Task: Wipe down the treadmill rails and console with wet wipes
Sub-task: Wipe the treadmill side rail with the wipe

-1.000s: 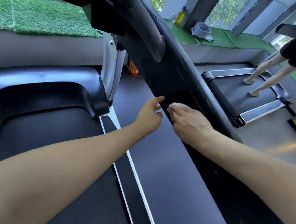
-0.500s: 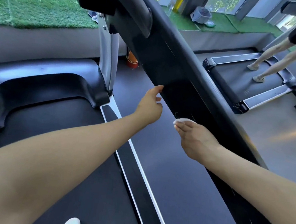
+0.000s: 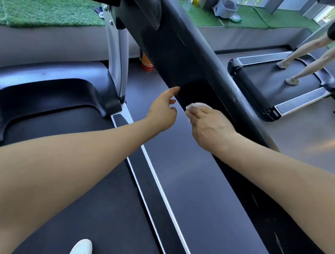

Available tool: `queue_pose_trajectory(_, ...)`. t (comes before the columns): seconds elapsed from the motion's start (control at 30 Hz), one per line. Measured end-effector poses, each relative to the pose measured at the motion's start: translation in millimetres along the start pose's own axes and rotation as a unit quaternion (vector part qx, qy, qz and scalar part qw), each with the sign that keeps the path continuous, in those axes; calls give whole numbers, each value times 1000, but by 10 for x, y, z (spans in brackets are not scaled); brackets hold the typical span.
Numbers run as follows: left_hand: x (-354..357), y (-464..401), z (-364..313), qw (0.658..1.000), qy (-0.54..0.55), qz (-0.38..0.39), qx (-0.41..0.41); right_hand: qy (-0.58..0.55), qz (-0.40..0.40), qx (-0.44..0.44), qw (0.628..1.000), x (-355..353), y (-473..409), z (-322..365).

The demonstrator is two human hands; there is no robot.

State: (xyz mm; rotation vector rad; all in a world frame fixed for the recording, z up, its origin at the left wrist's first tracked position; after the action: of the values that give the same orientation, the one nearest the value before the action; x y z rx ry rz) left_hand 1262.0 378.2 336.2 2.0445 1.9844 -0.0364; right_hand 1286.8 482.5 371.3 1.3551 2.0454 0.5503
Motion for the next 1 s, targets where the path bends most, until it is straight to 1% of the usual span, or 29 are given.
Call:
queue_pose_trajectory(0.07, 1, -9, 9, 1000, -7, 2, 3, 19, 5, -17, 1000, 188, 221, 200)
queue_pose_trajectory(0.1, -3, -16, 13, 1000, -10, 5, 0, 30, 22, -34, 999, 282, 355, 316)
queue_pose_trajectory(0.17, -2, -23, 13, 1000, -16, 12, -7, 18, 56, -59, 996, 421, 490, 408)
queue_pose_trajectory(0.2, -5, -24, 11, 1000, -19, 15, -10, -1, 57, -61, 997, 397, 459, 369)
queue_pose_trajectory(0.27, -21, -18, 4, 999, -22, 20, -12, -54, 25, -42, 997, 200, 259, 152)
queue_pose_trajectory(0.33, -30, -8, 0, 999, -24, 27, -11, -132, -9, 14, 991, -13, 72, -150)
queue_pose_trajectory(0.37, -28, 12, -5, 999, -27, 29, -13, -114, -20, 32, 993, -78, 9, -232)
queue_pose_trajectory(0.4, -19, 27, -14, 999, -30, 31, -15, -72, -23, 43, 996, -106, -11, -258)
queue_pose_trajectory(0.47, 31, 73, -45, 999, -35, 36, -18, -16, -12, 47, 999, -36, 77, -199)
queue_pose_trajectory(0.53, 105, 150, -100, 998, -40, 38, -17, -10, -11, 46, 999, 107, 278, -66)
queue_pose_trajectory(0.8, 576, 636, -381, 997, -71, 20, 1, -70, 40, 14, 997, 732, 1126, 465)
queue_pose_trajectory(1.0, 853, 888, -418, 995, -99, 17, -11, -109, 62, -21, 992, 1026, 1573, 706)
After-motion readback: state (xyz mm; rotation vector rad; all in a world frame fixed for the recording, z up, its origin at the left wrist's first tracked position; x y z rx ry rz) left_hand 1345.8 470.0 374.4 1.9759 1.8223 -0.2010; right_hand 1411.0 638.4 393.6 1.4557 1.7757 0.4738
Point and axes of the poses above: each hand's wrist, its own y-axis away from the middle knuckle, its own x-axis out of the palm, z = x × y, the point moved 8 cm from there along -y, towards the middle knuckle, and after that the axes turned 11 degrees about z, right-handed, at the moved point
